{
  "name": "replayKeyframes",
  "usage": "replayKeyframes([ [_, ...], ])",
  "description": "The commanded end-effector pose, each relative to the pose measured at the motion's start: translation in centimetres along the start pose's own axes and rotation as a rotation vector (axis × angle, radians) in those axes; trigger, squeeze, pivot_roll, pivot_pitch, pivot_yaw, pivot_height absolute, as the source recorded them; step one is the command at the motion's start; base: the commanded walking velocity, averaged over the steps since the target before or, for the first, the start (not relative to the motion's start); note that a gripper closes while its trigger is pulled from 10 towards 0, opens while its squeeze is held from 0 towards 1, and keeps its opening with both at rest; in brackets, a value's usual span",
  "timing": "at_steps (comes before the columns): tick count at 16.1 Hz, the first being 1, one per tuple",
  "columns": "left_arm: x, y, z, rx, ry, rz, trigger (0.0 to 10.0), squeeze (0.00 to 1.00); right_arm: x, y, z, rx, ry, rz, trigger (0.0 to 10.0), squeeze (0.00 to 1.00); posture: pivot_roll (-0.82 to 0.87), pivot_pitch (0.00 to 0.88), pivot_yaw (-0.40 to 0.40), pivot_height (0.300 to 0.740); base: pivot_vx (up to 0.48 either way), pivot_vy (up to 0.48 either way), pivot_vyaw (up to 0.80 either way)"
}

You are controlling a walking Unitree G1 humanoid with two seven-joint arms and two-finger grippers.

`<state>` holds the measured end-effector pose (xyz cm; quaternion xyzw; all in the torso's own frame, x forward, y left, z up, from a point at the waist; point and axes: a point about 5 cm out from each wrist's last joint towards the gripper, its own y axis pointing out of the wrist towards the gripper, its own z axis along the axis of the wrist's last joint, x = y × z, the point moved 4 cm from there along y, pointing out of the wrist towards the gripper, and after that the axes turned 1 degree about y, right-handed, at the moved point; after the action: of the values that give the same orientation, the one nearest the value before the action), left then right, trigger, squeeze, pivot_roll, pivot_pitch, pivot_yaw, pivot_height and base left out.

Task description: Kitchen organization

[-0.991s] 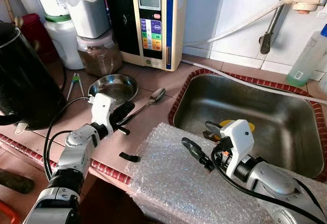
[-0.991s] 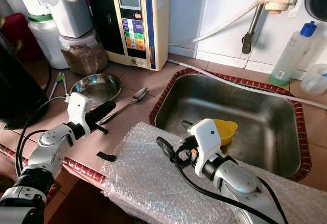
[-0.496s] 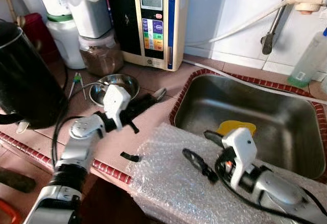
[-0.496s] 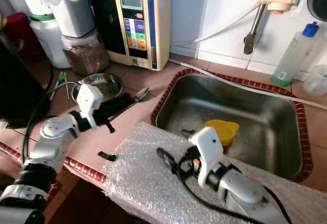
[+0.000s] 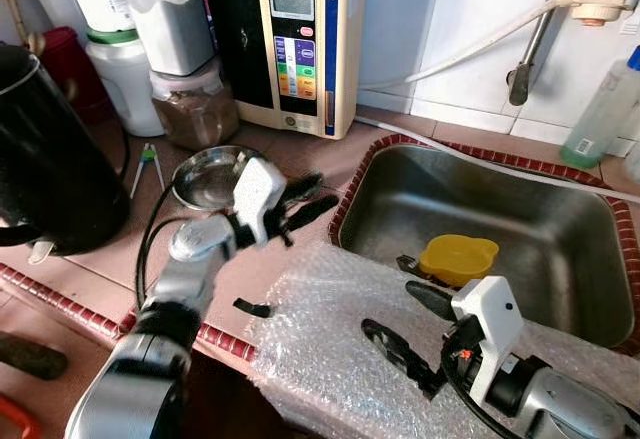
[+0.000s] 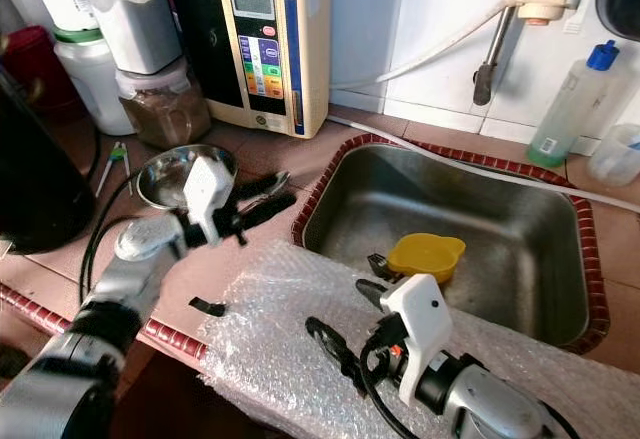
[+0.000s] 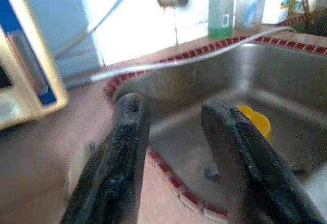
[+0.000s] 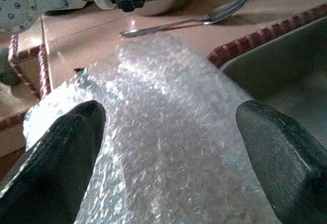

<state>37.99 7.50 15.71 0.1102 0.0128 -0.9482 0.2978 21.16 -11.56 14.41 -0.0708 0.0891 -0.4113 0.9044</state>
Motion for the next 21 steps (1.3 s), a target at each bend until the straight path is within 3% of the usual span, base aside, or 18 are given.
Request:
replayKeyframes([
  [1, -0.1, 0.9, 0.5, -0.012, 0.049, -0.003, 10.0, 1.00, 0.3, -0.1, 0.9, 0.035, -0.030, -0.052, 10.0, 0.00, -0.13, 0.080, 0.085, 0.740, 0.000, 0.000, 0.00],
  [5, 0.2, 2.4, 0.4, -0.041, 0.085, 0.022, 10.0, 1.00, 0.4, 0.1, 1.6, 0.084, -0.028, -0.123, 10.0, 0.00, -0.15, 0.095, 0.095, 0.740, 0.000, 0.000, 0.00],
  [10, 0.2, 2.4, -1.4, -0.121, 0.089, 0.057, 10.0, 1.00, -0.5, -0.2, 1.3, 0.076, -0.011, -0.150, 10.0, 0.00, -0.18, 0.112, 0.103, 0.740, 0.000, 0.000, 0.00],
  [14, -1.4, 2.5, -1.1, -0.150, 0.145, 0.203, 10.0, 1.00, -0.5, 0.1, 1.6, 0.092, -0.018, -0.169, 10.0, 0.00, -0.17, 0.119, 0.101, 0.740, 0.000, 0.000, 0.00],
  [15, -2.2, 2.5, -1.2, -0.172, 0.156, 0.292, 10.0, 1.00, -0.2, 0.6, 2.2, 0.115, -0.032, -0.186, 10.0, 0.00, -0.17, 0.113, 0.095, 0.740, 0.000, 0.000, 0.00],
  [19, -2.2, 2.5, -2.1, -0.214, 0.127, 0.353, 10.0, 1.00, 0.1, 1.2, 2.6, 0.127, -0.054, -0.199, 10.0, 0.00, -0.17, 0.097, 0.086, 0.740, 0.000, 0.000, 0.00],
  [21, -2.3, 2.3, -3.3, -0.291, 0.116, 0.394, 10.0, 1.00, 0.3, 1.3, 2.9, 0.127, -0.071, -0.201, 10.0, 0.00, -0.18, 0.088, 0.085, 0.740, 0.000, 0.000, 0.00],
])
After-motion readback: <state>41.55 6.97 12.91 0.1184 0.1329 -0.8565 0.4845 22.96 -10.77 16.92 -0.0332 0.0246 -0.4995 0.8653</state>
